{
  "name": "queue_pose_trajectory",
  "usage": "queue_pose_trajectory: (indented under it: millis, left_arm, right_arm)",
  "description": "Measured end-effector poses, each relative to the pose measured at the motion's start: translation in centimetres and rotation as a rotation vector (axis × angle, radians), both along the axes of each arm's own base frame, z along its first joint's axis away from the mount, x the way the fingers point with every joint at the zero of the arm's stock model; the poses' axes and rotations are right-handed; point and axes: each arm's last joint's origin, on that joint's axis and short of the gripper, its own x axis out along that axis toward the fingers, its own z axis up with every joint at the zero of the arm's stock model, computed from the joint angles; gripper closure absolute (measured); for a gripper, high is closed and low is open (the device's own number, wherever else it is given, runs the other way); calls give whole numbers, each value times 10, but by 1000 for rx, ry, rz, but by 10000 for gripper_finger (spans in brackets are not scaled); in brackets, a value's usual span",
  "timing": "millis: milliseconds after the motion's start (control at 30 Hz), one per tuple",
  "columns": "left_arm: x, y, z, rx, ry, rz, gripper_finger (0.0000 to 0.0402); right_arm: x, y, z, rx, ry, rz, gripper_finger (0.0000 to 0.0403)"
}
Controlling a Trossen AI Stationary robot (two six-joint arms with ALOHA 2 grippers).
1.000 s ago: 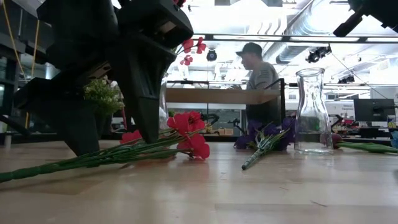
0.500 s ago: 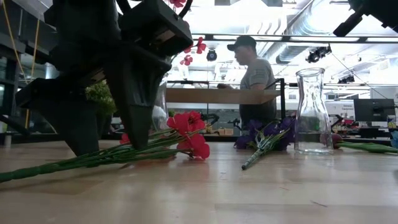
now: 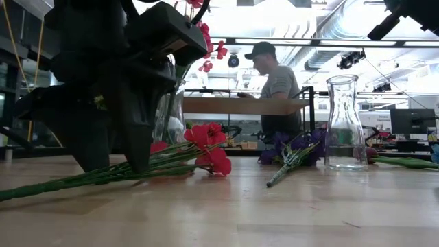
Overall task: Pick and place flowers into a vace then onto a shelf
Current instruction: Put the orange flowers into the left transparent vase
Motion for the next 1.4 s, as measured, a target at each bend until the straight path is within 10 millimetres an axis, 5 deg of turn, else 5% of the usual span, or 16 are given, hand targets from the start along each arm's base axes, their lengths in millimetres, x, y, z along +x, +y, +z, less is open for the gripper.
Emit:
queue_pose_trajectory:
  millis: [367, 800, 933, 1100, 1400]
  left_arm:
    - [-1, 0, -12, -14, 65, -2, 208]
    - [-4, 1, -13, 2, 101, 4, 363]
    - [-3, 0, -11, 3, 103, 2, 364]
    - [5, -4, 3, 20, 118, -5, 364]
    - [11, -36, 59, 59, 117, -37, 364]
  right_arm:
    - [0, 0, 0, 1, 4, -1, 391]
    - [0, 0, 0, 2, 5, -1, 391]
    - [0, 0, 0, 2, 5, -1, 391]
    - [0, 0, 0, 2, 5, 0, 391]
    - [1, 0, -1, 3, 8, 0, 391]
